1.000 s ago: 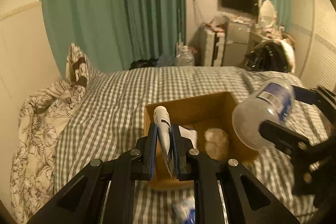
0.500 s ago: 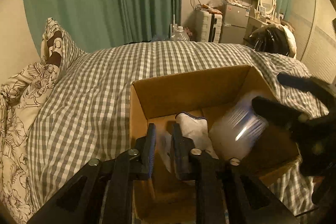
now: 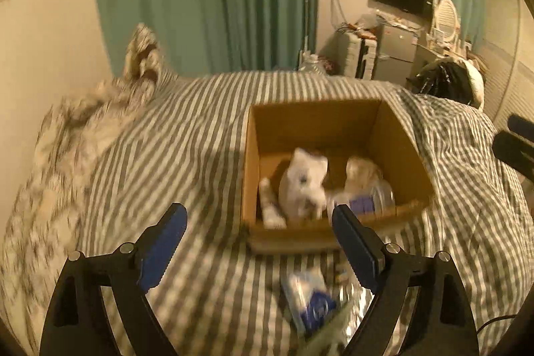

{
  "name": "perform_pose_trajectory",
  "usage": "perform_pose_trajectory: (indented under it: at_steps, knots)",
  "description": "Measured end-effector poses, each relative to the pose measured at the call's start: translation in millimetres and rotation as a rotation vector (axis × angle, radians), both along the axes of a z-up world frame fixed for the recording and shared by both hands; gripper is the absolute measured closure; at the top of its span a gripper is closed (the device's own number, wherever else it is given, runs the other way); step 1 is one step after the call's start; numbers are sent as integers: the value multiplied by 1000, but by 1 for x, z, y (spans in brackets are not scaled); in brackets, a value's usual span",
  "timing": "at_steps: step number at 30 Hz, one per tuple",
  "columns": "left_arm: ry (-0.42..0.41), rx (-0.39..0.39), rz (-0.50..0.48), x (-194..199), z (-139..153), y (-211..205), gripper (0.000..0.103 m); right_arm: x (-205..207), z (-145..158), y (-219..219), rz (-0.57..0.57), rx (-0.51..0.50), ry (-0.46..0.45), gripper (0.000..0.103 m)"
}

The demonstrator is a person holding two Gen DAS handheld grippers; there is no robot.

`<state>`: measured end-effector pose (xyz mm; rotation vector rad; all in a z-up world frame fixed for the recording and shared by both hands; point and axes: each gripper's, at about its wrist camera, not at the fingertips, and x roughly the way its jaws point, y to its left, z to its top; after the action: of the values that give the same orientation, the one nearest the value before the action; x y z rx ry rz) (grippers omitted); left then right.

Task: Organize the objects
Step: 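Grasp white tube with left gripper while right gripper grasps water bottle, drop both into box, then grasp tissue pack with left gripper while right gripper grasps star figurine, drop both into box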

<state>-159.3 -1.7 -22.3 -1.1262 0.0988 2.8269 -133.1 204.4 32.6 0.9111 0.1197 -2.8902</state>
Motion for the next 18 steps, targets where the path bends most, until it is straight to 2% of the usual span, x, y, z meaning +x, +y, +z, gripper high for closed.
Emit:
perform_pose_trajectory:
  at_steps: [5, 9, 12, 16, 17, 18]
  knots:
    - [-90, -19, 33, 16, -44, 0, 12, 26, -46, -7, 21, -2, -75, 5]
    - [-184, -38, 0, 16, -85, 16, 12, 25, -93, -7, -4, 34, -172, 5]
    - [-234, -75, -12, 10, -109, 25, 12, 21, -117, -2, -12, 7, -240, 5]
    - [-283, -40, -29, 1, -125, 30, 12, 16, -121, 4, -19, -20, -254, 5]
    - [-286, -47, -43, 0, -128, 34, 14, 15, -122, 4, -21, -25, -255, 5]
    - [-290, -51, -56, 0, -130, 36, 20, 15, -124, 5, -23, -28, -260, 5]
